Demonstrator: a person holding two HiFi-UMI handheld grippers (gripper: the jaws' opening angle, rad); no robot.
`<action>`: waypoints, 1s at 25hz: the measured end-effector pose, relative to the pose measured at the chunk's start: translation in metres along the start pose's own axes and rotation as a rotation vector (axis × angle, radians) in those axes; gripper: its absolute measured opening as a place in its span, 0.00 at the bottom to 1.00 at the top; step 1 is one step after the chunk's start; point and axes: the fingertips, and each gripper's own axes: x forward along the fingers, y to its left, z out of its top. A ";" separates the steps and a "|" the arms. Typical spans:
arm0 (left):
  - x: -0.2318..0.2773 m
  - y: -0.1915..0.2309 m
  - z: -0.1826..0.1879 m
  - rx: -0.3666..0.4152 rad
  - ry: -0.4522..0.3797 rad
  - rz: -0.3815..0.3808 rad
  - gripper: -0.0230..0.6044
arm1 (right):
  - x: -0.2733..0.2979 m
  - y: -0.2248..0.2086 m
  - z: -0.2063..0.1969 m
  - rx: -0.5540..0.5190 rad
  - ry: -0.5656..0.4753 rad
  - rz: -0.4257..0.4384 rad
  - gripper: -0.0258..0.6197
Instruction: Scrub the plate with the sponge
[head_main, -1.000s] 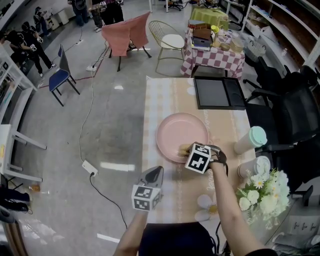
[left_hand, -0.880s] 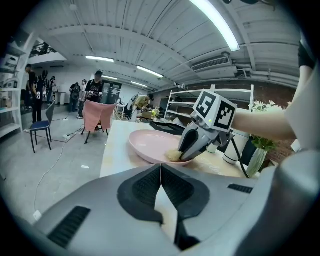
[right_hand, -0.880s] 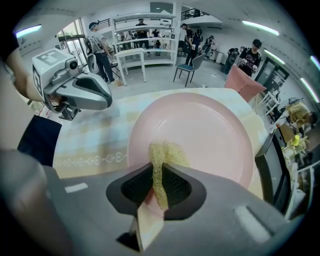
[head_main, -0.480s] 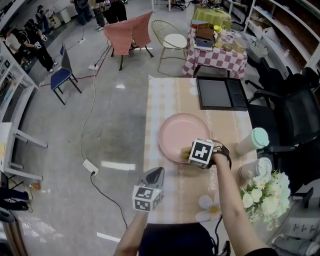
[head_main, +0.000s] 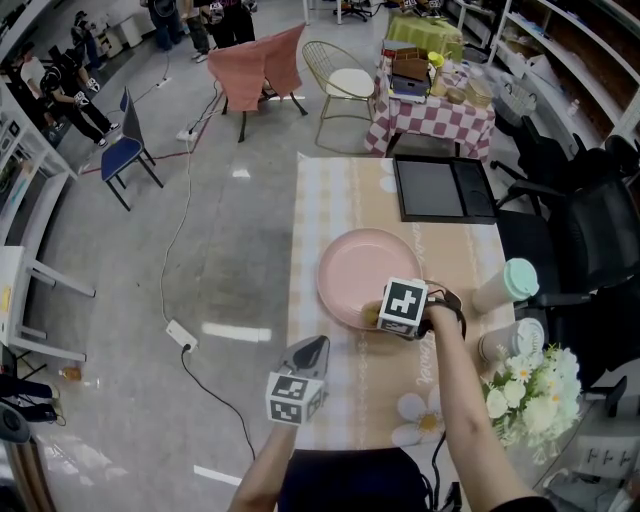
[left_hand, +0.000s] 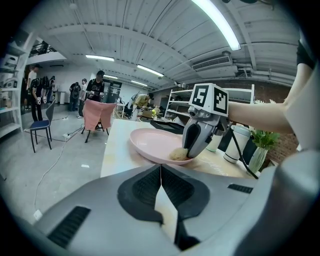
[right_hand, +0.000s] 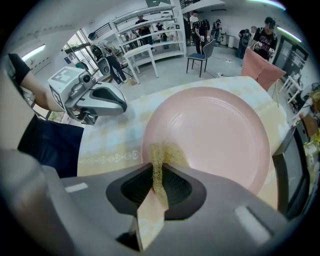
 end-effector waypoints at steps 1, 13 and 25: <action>0.000 0.000 -0.001 0.001 0.000 -0.001 0.05 | -0.001 0.001 0.000 -0.001 0.002 0.008 0.13; 0.001 0.002 0.003 0.006 0.003 0.001 0.05 | -0.011 0.013 0.000 -0.014 0.009 0.052 0.13; 0.008 0.005 0.012 0.023 -0.012 -0.006 0.05 | -0.036 0.002 -0.008 -0.024 0.002 -0.049 0.13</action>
